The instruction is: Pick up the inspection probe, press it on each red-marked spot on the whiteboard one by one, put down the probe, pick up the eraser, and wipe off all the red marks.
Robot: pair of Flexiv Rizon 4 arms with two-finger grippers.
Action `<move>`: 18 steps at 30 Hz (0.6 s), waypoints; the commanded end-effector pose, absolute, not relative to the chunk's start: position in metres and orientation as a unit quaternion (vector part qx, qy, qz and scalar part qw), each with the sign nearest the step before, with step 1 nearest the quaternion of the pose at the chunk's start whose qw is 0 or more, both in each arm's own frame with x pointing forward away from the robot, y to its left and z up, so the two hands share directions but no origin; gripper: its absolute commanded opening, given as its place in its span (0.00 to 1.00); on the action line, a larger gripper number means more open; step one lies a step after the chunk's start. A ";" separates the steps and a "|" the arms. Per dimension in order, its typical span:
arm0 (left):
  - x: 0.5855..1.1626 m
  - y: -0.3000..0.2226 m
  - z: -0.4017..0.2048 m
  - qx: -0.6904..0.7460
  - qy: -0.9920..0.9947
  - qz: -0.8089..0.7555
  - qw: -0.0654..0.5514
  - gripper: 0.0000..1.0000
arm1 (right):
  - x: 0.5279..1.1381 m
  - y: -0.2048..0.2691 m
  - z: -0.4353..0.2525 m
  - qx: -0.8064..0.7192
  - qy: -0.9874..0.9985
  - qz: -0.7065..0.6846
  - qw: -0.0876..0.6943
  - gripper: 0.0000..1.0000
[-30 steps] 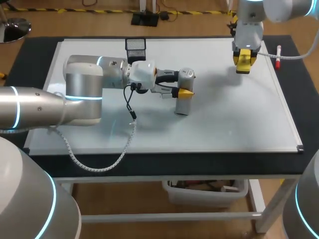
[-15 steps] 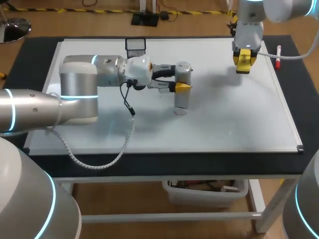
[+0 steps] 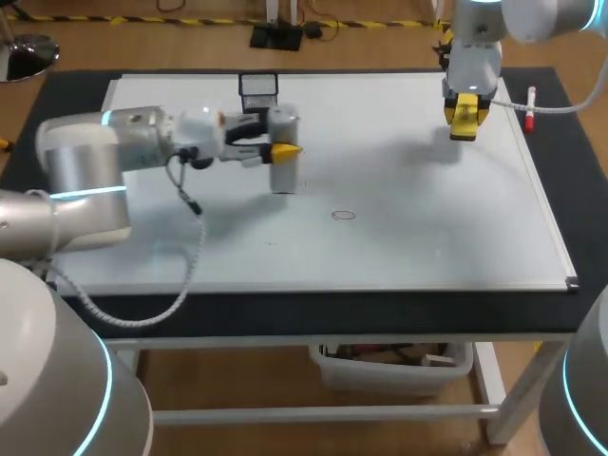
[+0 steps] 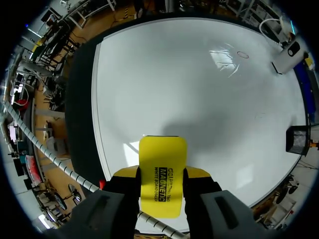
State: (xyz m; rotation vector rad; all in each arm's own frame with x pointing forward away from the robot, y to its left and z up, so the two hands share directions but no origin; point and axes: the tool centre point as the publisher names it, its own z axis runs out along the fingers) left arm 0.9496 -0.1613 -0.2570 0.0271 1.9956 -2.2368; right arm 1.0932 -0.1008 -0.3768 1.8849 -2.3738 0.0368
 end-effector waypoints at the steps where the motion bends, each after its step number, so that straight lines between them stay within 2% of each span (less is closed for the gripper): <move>1: 0.939 -0.113 -0.252 -0.043 0.660 -0.742 0.112 0.00 | 1.093 -0.102 -0.375 0.622 -0.781 0.013 0.056 0.00; 18: 0.941 -0.012 -0.246 -0.106 0.649 -0.733 0.172 0.00 | 1.093 -0.102 -0.375 0.622 -0.781 0.013 0.056 0.00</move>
